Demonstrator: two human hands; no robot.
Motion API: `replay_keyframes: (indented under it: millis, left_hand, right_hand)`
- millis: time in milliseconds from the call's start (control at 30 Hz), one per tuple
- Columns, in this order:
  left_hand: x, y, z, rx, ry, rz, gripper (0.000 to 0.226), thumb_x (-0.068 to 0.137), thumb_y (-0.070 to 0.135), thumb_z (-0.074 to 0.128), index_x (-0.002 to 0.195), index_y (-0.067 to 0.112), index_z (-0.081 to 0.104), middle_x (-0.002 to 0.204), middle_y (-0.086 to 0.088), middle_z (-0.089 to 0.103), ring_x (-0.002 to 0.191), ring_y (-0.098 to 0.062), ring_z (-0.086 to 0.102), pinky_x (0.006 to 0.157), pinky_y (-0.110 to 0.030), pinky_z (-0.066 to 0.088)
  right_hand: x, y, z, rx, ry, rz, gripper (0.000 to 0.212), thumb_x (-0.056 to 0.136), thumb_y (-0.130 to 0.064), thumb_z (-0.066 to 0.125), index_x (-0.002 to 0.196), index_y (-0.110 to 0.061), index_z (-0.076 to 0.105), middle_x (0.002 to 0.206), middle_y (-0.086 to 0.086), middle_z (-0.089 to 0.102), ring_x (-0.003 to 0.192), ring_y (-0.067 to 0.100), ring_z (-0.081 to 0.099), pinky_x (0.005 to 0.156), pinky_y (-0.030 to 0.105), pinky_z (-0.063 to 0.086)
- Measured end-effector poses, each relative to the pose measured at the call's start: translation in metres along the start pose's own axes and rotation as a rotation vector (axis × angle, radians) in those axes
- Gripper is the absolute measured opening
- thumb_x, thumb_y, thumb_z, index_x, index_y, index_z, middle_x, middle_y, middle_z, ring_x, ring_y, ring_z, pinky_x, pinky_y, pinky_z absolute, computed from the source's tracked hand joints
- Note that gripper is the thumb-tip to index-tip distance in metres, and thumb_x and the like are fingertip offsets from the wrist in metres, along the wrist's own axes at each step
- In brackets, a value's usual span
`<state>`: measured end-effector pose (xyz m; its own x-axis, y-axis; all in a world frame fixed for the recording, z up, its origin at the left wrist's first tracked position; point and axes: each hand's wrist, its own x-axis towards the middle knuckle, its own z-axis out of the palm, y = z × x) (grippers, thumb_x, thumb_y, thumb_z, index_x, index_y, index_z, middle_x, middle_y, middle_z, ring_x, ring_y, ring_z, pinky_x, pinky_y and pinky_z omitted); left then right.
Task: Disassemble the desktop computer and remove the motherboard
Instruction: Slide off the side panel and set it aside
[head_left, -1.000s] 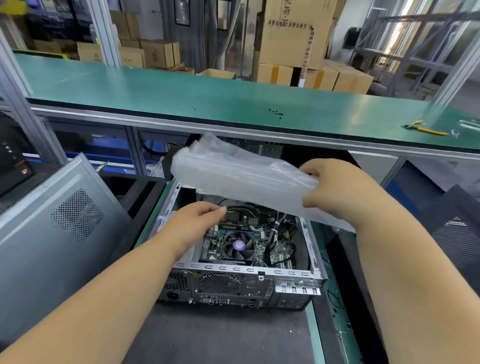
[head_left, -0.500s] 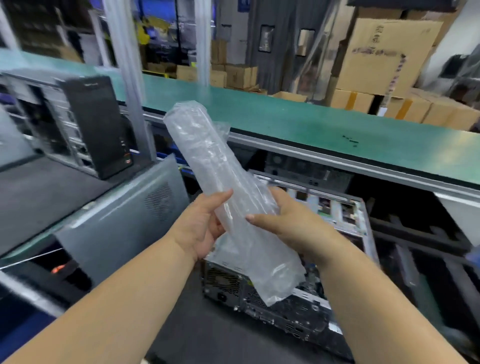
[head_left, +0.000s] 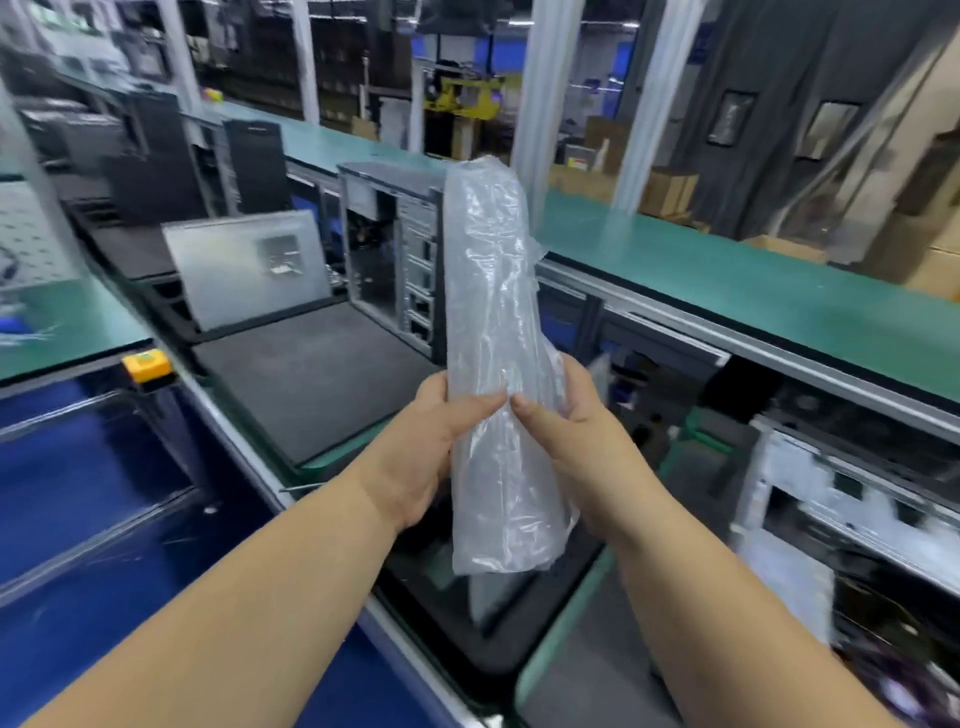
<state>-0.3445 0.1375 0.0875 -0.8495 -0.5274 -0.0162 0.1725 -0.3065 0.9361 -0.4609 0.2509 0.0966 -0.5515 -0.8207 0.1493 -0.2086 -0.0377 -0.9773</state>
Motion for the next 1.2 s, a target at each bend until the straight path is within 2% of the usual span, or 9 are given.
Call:
replay_keyframes:
  millis: [233,367,500,700,867,1067,1200]
  left_hand:
    - [-0.017,0.036,-0.157,0.124,0.100,-0.014,0.058,0.080,0.036,0.073,0.131,0.023,0.049,0.119,0.002,0.068,0.108,-0.020,0.066,0.096,-0.045,0.049]
    - [-0.024,0.043,-0.235,0.103,0.165,-0.037,0.059,0.079,0.032,0.074,0.131,0.021,0.049,0.119,-0.002,0.067,0.109,-0.024,0.065,0.098,-0.049,0.047]
    - [-0.028,0.047,-0.298,0.054,0.209,-0.054,0.063,0.076,0.034,0.077,0.132,0.021,0.050,0.122,-0.005,0.066,0.111,-0.028,0.064,0.100,-0.051,0.046]
    - [-0.027,0.035,-0.373,-0.092,0.351,-0.038,0.067,0.077,0.030,0.077,0.135,0.014,0.047,0.128,-0.014,0.061,0.115,-0.035,0.060,0.100,-0.055,0.044]
    - [-0.025,0.029,-0.425,-0.202,0.561,-0.044,0.070,0.068,0.034,0.081,0.128,0.015,0.051,0.119,-0.012,0.067,0.106,-0.032,0.066,0.081,-0.044,0.054]
    - [0.005,0.053,-0.481,-0.222,0.756,-0.016,0.063,0.073,0.036,0.074,0.126,0.010,0.053,0.116,-0.013,0.068,0.105,-0.031,0.066,0.086,-0.045,0.053]
    - [0.031,0.068,-0.509,-0.088,0.802,-0.038,0.064,0.071,0.040,0.074,0.125,0.015,0.053,0.115,-0.008,0.069,0.106,-0.028,0.066,0.098,-0.050,0.048]
  right_hand:
    - [0.068,0.008,0.153,0.092,-0.080,0.037,0.053,0.080,-0.048,0.068,0.127,-0.043,0.045,0.118,-0.008,0.067,0.103,0.017,0.068,0.089,0.049,0.054]
    - [0.091,0.019,0.228,0.149,-0.102,0.097,0.045,0.085,-0.039,0.068,0.125,-0.037,0.048,0.117,-0.003,0.067,0.100,0.017,0.069,0.086,0.046,0.056]
    - [0.114,0.025,0.285,0.150,-0.145,0.165,0.045,0.090,-0.035,0.065,0.130,-0.031,0.045,0.117,-0.001,0.066,0.101,0.020,0.068,0.091,0.050,0.054]
    - [0.155,0.050,0.359,0.224,-0.244,0.259,0.036,0.093,-0.030,0.062,0.126,-0.034,0.048,0.115,-0.002,0.068,0.100,0.019,0.069,0.090,0.048,0.054]
    - [0.195,0.076,0.421,0.253,-0.344,0.311,0.031,0.094,-0.023,0.059,0.120,-0.037,0.051,0.111,-0.005,0.070,0.097,0.016,0.070,0.089,0.047,0.055]
    - [0.269,0.087,0.471,0.296,-0.495,0.337,0.028,0.094,-0.021,0.060,0.117,-0.035,0.053,0.109,-0.005,0.070,0.095,0.015,0.070,0.090,0.046,0.055]
    - [0.318,0.090,0.488,0.286,-0.540,0.297,0.034,0.093,-0.023,0.061,0.124,-0.033,0.052,0.111,-0.005,0.069,0.095,0.015,0.070,0.090,0.045,0.055]
